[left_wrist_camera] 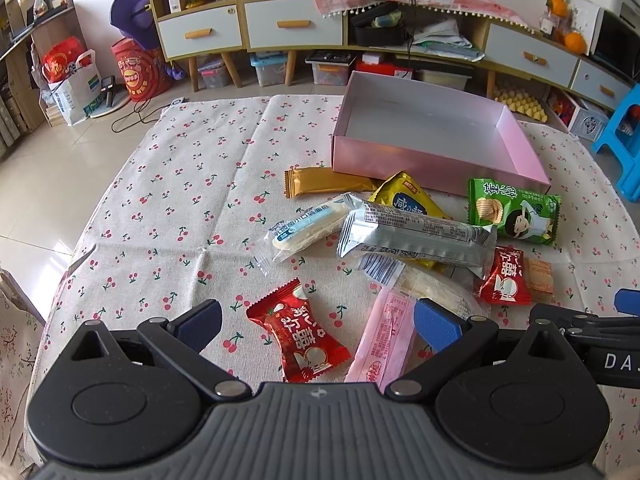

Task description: Organize snacks

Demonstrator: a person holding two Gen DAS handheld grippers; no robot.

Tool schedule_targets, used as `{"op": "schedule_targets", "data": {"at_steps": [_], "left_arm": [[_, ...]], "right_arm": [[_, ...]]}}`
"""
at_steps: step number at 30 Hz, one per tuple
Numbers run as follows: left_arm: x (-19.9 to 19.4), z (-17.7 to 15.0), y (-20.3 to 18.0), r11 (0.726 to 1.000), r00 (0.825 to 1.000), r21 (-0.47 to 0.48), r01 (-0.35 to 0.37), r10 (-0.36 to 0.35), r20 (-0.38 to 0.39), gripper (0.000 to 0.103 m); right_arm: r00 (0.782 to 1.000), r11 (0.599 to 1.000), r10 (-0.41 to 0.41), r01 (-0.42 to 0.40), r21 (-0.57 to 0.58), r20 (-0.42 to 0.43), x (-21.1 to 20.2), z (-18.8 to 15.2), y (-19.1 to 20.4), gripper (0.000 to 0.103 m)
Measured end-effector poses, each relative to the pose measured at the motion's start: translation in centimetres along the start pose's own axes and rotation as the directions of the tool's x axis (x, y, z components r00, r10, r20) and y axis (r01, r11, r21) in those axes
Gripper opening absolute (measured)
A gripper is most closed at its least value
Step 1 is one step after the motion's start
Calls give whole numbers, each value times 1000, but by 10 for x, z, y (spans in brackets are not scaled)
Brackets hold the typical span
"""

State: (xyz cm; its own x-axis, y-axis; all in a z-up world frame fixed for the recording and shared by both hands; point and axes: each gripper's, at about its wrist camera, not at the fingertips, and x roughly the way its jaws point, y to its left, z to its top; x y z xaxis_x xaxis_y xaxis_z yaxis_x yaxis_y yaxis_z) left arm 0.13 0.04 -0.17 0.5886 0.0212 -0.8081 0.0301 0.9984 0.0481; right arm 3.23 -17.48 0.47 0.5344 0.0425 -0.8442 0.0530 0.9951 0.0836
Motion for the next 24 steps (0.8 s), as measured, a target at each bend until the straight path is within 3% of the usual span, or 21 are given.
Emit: {"op": "schedule_targets", "data": {"at_steps": [17, 21, 24], "left_arm": [[6, 2, 4, 999, 1000, 33, -8, 8, 2, 102], [17, 4, 10, 996, 998, 62, 61, -59, -38, 102], [27, 5, 21, 992, 990, 33, 119, -116, -78, 101]], "right_arm": [[1000, 1000, 11, -11, -15, -23, 2, 4, -2, 103], [996, 997, 75, -76, -14, -46, 3, 7, -5, 103], [988, 990, 137, -138, -16, -69, 6, 12, -8, 103]]}}
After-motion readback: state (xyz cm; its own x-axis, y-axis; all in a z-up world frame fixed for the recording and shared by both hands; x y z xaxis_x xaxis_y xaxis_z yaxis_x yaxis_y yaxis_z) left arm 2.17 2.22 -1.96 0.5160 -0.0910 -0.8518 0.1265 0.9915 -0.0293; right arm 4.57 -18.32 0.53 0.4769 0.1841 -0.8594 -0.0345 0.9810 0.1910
